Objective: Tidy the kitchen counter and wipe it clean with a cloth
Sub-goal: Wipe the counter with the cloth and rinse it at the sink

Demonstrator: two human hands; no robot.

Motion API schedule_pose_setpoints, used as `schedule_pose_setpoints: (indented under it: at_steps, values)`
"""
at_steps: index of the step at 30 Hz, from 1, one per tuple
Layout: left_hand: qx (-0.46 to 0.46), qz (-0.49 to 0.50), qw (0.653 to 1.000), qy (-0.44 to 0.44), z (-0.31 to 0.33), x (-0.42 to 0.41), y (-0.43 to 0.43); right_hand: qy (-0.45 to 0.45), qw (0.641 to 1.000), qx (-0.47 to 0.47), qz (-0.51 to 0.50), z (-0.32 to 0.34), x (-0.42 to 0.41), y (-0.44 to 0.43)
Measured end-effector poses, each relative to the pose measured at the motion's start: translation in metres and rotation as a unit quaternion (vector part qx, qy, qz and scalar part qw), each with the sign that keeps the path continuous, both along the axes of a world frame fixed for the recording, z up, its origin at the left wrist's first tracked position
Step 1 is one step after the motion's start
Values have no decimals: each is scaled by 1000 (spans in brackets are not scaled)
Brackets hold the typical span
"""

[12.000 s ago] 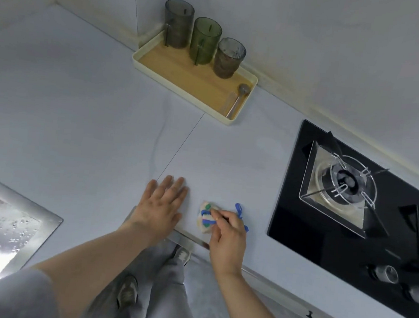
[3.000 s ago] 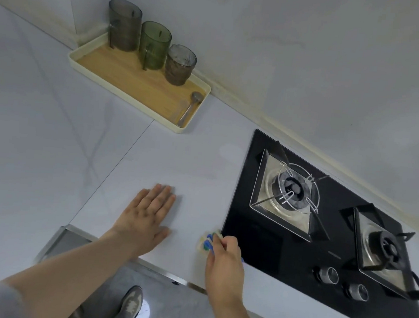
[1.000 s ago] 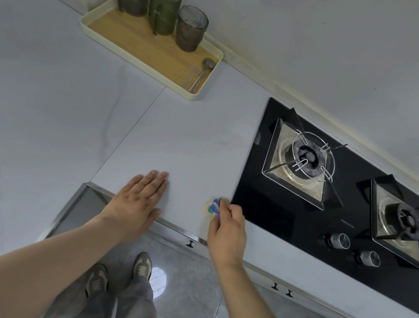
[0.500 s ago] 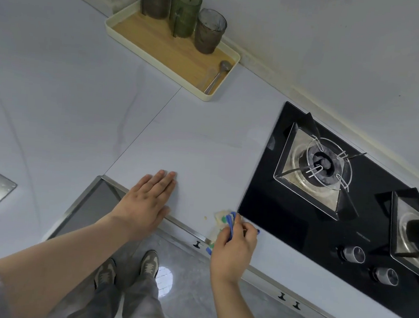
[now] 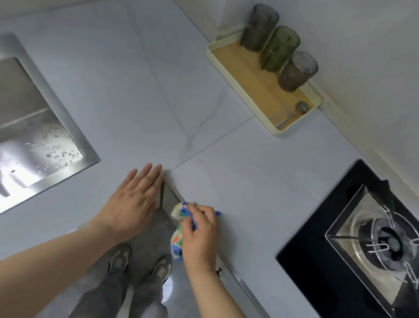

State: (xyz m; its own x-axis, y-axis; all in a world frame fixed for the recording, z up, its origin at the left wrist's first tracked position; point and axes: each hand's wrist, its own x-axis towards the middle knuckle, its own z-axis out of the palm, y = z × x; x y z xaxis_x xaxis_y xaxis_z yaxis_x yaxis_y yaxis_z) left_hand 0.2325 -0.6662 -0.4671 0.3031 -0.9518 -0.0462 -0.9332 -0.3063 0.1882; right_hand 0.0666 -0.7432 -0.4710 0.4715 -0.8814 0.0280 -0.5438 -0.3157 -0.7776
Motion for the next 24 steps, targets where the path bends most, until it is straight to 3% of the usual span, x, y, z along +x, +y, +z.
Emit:
schedule_pose_setpoints:
  at_steps: [3,8,14,24]
  values:
    - [12,54,998,-10,1,17,25,-27,998,19,47,12,6,-4]
    - [23,105,994,-7,-3,17,44,-33,997,-25,-60,26,3,-46]
    - [33,118,992,-10,0,20,52,3,998,-14,-61,-6,41,-59]
    - [67,202,977,-7,3,45,123,-46,977,-35,207,-6,136,18]
